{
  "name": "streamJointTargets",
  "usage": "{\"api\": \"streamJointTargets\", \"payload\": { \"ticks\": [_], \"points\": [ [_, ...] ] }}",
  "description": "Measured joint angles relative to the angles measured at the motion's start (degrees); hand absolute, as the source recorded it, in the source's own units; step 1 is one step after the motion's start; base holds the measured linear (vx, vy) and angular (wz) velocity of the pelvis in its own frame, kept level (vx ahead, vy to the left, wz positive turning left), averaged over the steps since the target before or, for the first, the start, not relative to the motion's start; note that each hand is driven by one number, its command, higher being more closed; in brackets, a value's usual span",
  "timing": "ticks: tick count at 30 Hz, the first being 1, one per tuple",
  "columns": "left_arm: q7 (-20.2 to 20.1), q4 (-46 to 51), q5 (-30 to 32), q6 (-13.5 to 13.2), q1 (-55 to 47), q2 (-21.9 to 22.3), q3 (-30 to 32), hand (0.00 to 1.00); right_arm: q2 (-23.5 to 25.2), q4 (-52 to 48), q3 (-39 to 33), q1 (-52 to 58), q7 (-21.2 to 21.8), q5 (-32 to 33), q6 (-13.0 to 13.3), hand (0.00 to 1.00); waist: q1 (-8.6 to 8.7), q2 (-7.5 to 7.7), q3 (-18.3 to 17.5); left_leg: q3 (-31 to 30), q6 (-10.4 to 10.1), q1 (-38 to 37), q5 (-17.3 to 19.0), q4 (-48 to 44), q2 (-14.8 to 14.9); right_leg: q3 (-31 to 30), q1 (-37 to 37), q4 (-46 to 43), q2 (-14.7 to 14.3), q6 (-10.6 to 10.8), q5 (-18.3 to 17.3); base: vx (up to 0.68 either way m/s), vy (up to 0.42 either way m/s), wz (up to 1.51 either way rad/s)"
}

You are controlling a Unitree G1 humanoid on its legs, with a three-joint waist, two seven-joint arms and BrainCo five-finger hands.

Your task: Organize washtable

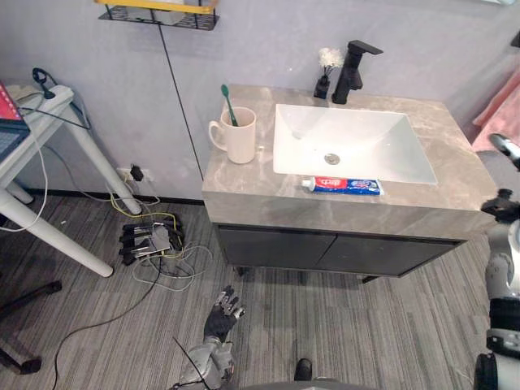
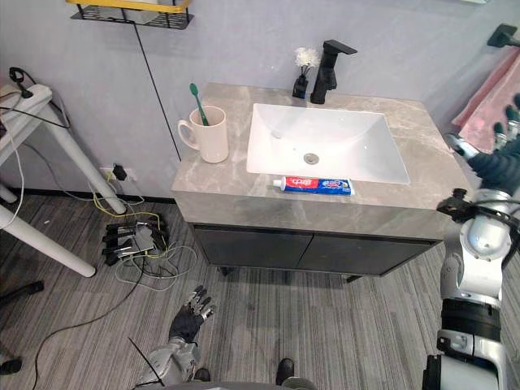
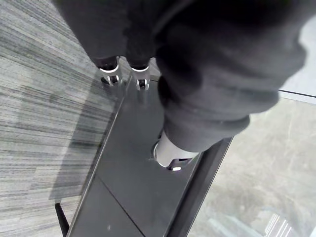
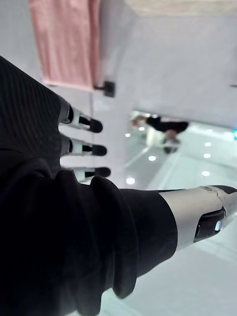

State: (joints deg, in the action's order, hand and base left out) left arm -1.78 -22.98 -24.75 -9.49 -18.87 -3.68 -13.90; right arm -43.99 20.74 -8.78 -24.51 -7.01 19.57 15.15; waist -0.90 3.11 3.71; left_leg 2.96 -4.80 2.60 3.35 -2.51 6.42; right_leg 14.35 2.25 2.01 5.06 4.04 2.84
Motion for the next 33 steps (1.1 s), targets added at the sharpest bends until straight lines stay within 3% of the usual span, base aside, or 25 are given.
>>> {"api": "streamJointTargets", "payload": {
  "ticks": [4,11,22,33],
  "points": [
    [-1.6,0.1,-0.6,-0.4,-1.5,-0.6,-1.2,0.0,-5.3,7.9,6.9,-5.9,4.4,0.1,-0.6,0.0,-0.36,-0.02,1.0,-1.6,0.0,0.9,-0.1,-0.6,-0.3,1.6,0.1,0.0,0.2,0.0,0.0,0.01,-0.002,0.18],
    [-3.6,1.7,-0.6,-0.8,-1.8,-1.1,-2.3,0.0,-7.2,12.0,13.0,-7.0,11.6,0.1,-2.1,0.0,-0.06,0.93,2.9,-2.7,0.7,2.5,-0.6,-0.7,-1.9,2.7,1.1,0.0,1.8,-0.1,0.2,0.0,0.031,0.1],
    [-4.5,3.5,-0.8,-1.1,-2.3,-1.3,-3.5,0.0,-7.2,11.8,18.0,-7.0,13.6,0.0,-2.8,0.0,-0.52,1.6,5.8,-3.4,1.6,5.1,-0.8,-1.9,-3.5,2.8,2.8,0.3,3.3,-0.1,1.7,-0.02,0.034,0.04],
    [-4.5,3.9,-1.7,-1.1,-1.0,-2.4,-3.5,0.0,-8.1,9.2,21.3,-7.0,14.8,0.0,-2.8,0.0,-2.59,1.34,8.0,-4.0,1.7,8.2,-1.0,-2.6,-3.1,2.7,5.2,0.1,2.8,-0.1,1.8,-0.03,-0.009,0.01]
  ]
}}
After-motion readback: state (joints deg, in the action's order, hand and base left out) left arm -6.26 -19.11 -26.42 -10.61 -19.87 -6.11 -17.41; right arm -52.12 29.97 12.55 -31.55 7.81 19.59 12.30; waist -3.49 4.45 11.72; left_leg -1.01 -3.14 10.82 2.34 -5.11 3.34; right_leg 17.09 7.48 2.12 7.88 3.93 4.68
